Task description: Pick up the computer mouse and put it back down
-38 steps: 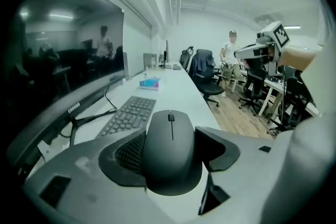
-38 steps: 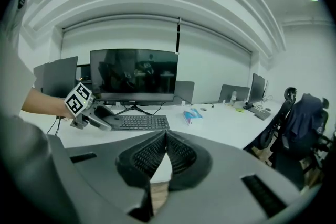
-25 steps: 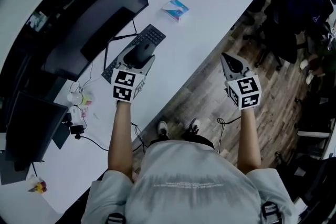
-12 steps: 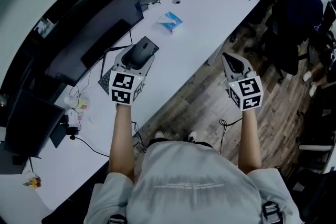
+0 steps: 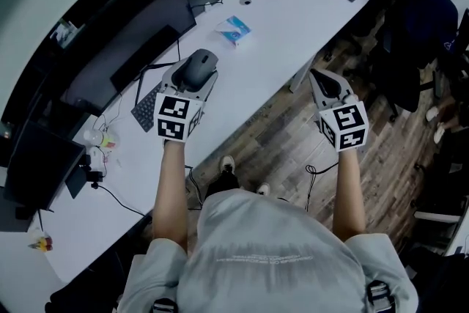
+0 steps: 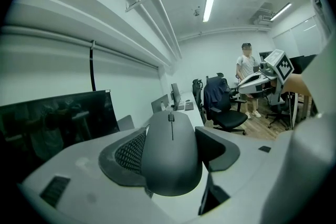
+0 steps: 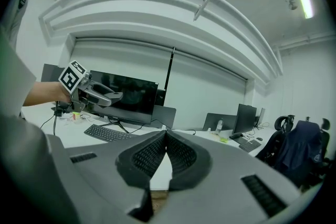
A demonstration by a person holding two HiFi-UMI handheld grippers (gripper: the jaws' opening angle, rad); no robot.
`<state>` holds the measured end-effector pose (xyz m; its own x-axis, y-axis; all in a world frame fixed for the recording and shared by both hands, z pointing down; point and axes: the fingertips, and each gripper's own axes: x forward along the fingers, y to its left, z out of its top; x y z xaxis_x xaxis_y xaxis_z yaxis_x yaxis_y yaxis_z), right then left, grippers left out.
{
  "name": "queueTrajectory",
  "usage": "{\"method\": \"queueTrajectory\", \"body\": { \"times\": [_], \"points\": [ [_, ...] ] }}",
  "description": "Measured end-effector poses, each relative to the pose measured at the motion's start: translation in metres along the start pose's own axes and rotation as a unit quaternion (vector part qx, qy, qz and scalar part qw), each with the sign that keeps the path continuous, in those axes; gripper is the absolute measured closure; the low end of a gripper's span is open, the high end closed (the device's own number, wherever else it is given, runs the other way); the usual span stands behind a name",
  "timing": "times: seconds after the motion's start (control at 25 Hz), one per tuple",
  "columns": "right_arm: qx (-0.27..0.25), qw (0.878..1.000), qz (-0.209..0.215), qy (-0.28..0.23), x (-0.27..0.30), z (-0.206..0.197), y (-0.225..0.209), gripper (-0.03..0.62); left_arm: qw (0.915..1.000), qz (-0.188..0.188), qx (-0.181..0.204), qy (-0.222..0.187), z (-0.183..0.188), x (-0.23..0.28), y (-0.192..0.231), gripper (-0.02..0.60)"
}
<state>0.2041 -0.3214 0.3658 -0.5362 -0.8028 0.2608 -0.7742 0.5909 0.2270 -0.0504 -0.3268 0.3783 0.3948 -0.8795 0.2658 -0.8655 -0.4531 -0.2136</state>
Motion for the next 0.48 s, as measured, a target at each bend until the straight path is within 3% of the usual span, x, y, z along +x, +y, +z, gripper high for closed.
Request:
{"method": "queueTrajectory", "body": {
  "times": [0.48],
  "points": [
    [0.015, 0.999, -0.010, 0.049, 0.067, -0.031, -0.030, 0.592, 0.9970, -0.046, -0.035, 0.051, -0.052, 0.112, 0.025, 0.293]
  ]
}}
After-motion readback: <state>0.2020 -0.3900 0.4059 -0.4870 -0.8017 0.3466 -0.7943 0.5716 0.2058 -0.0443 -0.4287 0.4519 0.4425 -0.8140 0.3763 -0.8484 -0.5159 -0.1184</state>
